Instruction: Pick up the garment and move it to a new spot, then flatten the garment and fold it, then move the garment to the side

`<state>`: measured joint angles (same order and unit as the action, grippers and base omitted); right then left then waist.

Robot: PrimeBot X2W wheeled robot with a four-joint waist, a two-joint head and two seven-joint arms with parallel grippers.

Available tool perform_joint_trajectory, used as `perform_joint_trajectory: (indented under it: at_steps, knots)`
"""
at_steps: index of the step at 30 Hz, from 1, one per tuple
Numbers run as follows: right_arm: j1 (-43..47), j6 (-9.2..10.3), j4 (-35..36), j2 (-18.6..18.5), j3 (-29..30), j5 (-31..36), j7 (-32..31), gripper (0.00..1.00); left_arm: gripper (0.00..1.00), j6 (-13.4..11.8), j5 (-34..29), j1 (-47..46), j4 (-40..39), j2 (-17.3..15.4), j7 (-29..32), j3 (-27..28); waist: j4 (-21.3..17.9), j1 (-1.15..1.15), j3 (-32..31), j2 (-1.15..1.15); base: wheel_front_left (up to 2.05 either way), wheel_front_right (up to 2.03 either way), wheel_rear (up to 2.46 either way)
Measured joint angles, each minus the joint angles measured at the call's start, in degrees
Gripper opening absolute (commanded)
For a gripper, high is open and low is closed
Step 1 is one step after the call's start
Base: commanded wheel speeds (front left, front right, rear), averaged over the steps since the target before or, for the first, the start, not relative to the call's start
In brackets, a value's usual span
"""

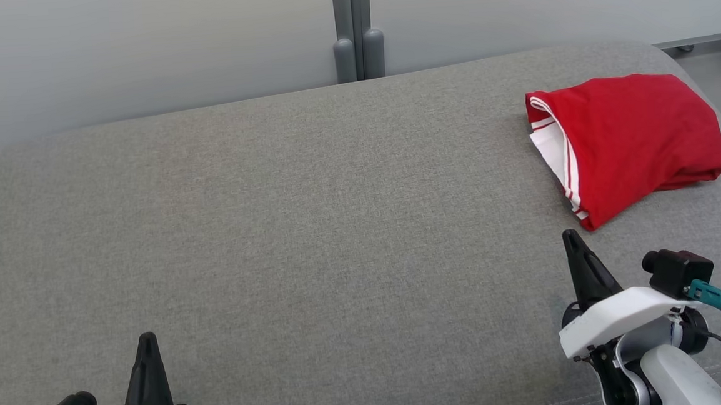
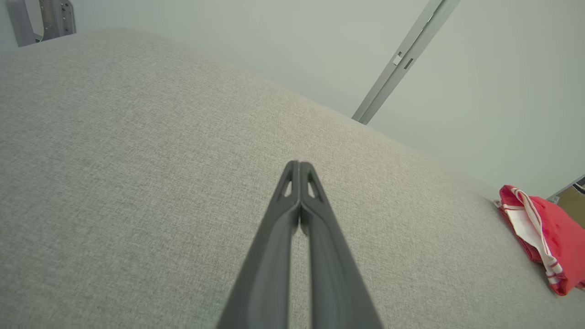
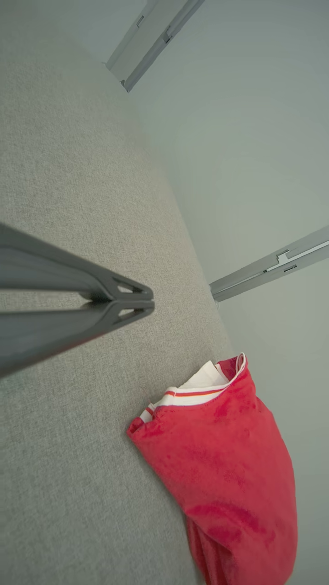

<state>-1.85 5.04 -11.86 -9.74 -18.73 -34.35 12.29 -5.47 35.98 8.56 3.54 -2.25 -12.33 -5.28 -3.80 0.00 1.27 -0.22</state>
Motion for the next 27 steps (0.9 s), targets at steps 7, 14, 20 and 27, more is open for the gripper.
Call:
perform_joint_trajectory:
  at_steps: [7,14,20,27]
  knots:
    - [0.0,-0.67,0.04,0.64,1.81,-4.71,-1.32,0.0,0.0,0.79,4.68,-0.06,0.41,-0.04,1.22,0.6,0.3,0.0,-0.07,0.0,0.0,0.0,0.0]
    - [0.0,-1.58,0.03,0.71,3.57,-9.28,-2.61,0.0,0.0,1.49,9.65,-0.18,1.23,-0.34,2.3,1.2,0.59,0.0,-0.14,0.0,0.0,0.0,0.0]
    - [-0.01,-2.38,-0.02,0.86,5.33,-14.27,-3.89,0.0,0.0,2.46,14.05,-0.54,1.67,-0.54,3.8,1.44,0.89,0.0,-0.21,0.0,0.0,0.0,0.0]
    - [-0.01,-3.05,-0.13,1.08,6.82,-18.39,-4.88,0.0,0.0,3.24,18.03,-1.85,2.34,-0.68,4.78,1.63,1.14,0.0,-0.28,0.0,0.0,0.0,0.0]
